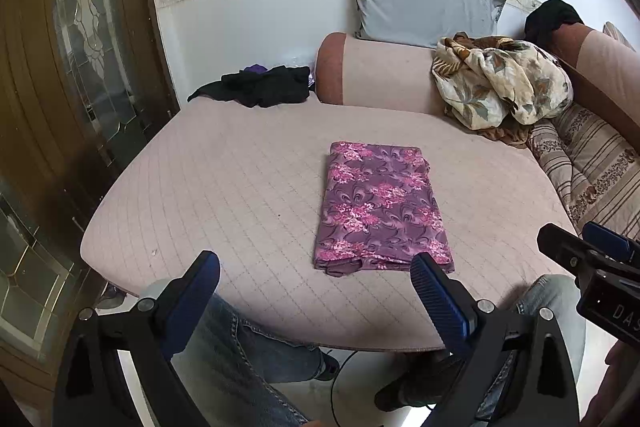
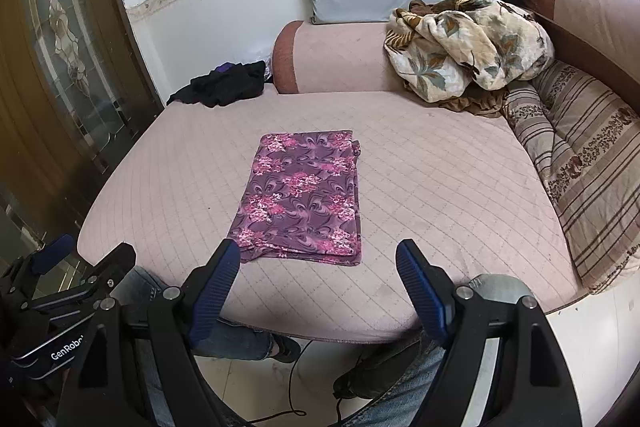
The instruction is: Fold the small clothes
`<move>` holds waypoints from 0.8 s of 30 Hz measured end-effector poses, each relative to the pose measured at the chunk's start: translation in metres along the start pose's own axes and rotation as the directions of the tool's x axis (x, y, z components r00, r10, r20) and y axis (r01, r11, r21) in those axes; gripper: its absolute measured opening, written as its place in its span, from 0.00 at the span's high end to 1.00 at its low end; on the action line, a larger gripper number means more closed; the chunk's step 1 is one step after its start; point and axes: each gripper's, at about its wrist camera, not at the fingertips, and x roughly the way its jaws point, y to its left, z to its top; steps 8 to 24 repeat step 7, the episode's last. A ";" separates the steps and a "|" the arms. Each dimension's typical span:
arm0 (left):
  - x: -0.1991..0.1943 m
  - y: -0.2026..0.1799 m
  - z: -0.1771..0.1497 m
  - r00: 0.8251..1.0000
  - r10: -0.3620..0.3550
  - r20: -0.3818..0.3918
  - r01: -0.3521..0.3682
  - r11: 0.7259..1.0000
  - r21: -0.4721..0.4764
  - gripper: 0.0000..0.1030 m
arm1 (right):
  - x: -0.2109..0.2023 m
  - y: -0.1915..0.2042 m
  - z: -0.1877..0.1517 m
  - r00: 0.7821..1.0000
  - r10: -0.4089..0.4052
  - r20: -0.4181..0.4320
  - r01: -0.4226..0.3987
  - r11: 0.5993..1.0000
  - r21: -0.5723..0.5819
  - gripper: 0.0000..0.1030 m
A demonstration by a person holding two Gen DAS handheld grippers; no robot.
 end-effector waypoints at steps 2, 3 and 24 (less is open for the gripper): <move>0.004 -0.001 0.000 1.000 0.005 0.003 -0.005 1.000 0.006 0.04 | 0.004 -0.001 0.001 1.000 0.000 -0.004 0.000 1.000 0.002 0.23; 0.005 -0.002 0.000 1.000 0.004 0.012 -0.004 1.000 0.011 0.04 | 0.006 -0.002 0.001 1.000 -0.001 -0.008 0.001 1.000 0.002 0.23; 0.017 -0.003 0.001 1.000 -0.001 -0.006 0.001 1.000 0.017 0.04 | 0.021 -0.008 0.004 0.999 -0.004 -0.035 0.004 1.000 0.015 0.23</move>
